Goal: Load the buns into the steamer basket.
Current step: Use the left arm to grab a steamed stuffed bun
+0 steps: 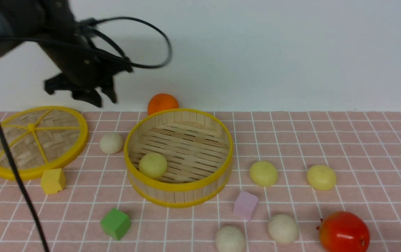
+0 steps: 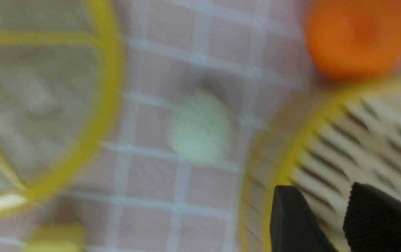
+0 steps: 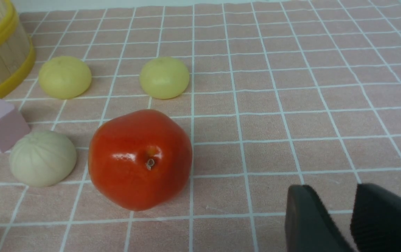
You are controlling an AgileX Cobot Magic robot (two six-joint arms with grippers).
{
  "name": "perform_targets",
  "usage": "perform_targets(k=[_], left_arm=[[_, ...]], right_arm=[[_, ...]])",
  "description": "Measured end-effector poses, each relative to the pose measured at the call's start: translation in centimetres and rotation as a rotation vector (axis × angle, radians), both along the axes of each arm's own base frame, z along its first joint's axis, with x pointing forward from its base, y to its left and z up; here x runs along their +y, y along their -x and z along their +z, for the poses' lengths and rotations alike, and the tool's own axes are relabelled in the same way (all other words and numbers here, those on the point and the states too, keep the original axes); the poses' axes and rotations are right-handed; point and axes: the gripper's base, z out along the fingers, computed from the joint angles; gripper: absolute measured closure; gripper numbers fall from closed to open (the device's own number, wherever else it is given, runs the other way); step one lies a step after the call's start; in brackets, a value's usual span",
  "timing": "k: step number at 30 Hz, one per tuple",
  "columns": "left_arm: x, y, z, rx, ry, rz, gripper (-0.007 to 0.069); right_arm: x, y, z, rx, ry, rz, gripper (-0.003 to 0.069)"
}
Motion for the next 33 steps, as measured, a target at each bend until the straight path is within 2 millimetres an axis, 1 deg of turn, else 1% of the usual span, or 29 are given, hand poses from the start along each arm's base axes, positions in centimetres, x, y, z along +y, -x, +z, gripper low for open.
perform_targets(k=[1,2,3,4,6,7,8,9,13,18,28,33], left_arm=[[1.1,-0.6,-0.5,-0.010,-0.012,0.007,0.0360],[1.4,-0.9,-1.1,-0.011,-0.017,0.004,0.0364],[1.7,-1.4,-2.1,-0.003,-0.034,-0.017,0.0371],[1.7,-1.5,-2.3,-0.001,-0.034,-0.017,0.0372],[1.7,-2.3,-4.6,0.028,-0.051,-0.049,0.0379],[1.7,-2.7,-5.6,0.037,-0.053,-0.056,0.0381],[1.6,-2.9,-6.1,0.043,-0.052,-0.059,0.0381],[1.5,-3.3,-7.3,0.052,-0.051,-0.063,0.0381],[1.5,-3.7,-8.9,0.078,-0.054,-0.065,0.0382],[1.4,-3.9,-9.9,0.092,-0.037,-0.060,0.0382],[1.1,-3.9,-9.8,0.101,0.002,-0.054,0.0382],[1.1,-4.0,-10.8,0.117,-0.001,-0.054,0.0382]], right_arm=[[0.0,0.0,0.0,0.000,0.000,0.000,0.0417],[0.0,0.0,0.0,0.000,0.000,0.000,0.0417],[0.0,0.0,0.0,0.000,0.000,0.000,0.0417],[0.0,0.0,0.0,0.000,0.000,0.000,0.0417],[0.0,0.0,0.0,0.000,0.000,0.000,0.0417],[0.0,0.0,0.0,0.000,0.000,0.000,0.0417],[0.0,0.0,0.0,0.000,0.000,0.000,0.0417],[0.0,0.0,0.0,0.000,0.000,0.000,0.0417],[0.0,0.0,0.0,0.000,0.000,0.000,0.0417],[0.0,0.0,0.0,0.000,0.000,0.000,0.0417],[0.0,0.0,0.0,0.000,0.000,0.000,0.0417],[0.0,0.0,0.0,0.000,0.000,0.000,0.0417]])
